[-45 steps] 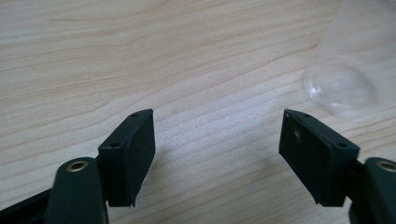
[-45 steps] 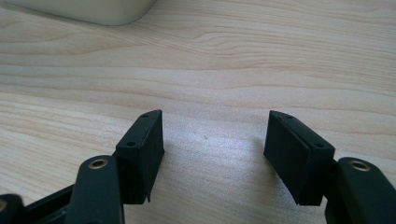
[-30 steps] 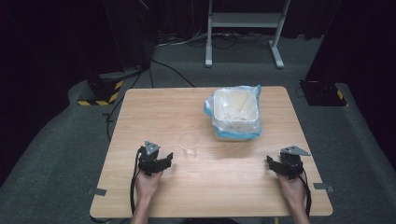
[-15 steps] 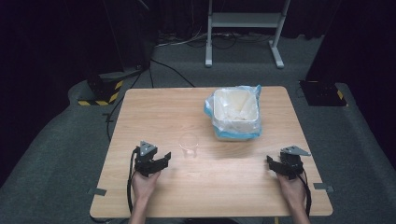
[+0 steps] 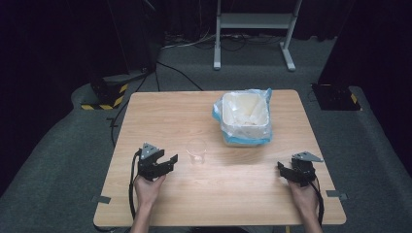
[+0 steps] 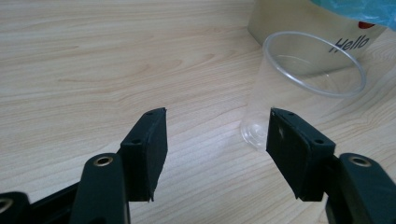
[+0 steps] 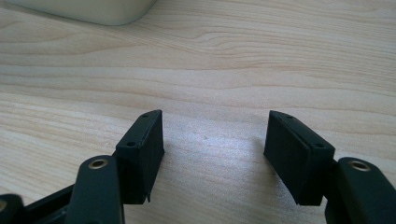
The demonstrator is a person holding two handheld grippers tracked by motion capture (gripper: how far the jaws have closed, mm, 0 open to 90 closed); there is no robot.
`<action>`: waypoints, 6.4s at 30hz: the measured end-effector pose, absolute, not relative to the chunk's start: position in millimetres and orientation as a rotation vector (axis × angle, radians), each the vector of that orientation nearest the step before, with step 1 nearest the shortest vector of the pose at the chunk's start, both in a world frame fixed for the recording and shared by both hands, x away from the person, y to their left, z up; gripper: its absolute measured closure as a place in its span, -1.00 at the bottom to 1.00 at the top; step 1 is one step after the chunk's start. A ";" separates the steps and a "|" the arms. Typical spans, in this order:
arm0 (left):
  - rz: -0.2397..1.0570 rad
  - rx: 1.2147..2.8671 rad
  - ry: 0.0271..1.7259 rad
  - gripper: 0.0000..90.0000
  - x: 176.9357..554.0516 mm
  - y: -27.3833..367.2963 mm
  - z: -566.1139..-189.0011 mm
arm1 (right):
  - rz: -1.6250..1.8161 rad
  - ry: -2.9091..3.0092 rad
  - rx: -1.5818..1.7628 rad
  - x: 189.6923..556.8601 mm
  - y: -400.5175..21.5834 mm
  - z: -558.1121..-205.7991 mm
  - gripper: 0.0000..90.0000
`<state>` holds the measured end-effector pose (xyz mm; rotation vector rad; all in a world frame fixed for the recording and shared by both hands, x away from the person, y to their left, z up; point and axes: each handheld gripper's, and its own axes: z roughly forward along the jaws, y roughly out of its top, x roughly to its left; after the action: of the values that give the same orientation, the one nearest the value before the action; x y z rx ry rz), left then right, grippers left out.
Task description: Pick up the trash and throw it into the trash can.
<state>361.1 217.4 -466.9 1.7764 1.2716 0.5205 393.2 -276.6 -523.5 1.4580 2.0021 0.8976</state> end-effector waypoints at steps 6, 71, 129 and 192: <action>0.517 1.771 1.246 -0.12 364.7 214.8 -458.8 | 0.897 2.002 1.458 393.2 -276.6 -523.5 -0.17; 0.405 1.881 1.171 0.87 423.8 168.4 -454.4 | 0.898 2.002 1.458 393.2 -276.5 -523.5 -0.18; 0.369 1.787 1.059 0.91 432.5 171.5 -387.8 | 0.898 2.002 1.458 393.2 -276.5 -523.5 -0.18; 0.292 1.732 0.929 0.90 492.0 111.2 -316.8 | 0.897 2.004 1.456 393.1 -276.4 -523.4 -0.18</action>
<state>492.0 111.2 -316.8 1.7319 0.9288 0.2922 393.1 -276.4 -523.4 1.4558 2.0038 0.8966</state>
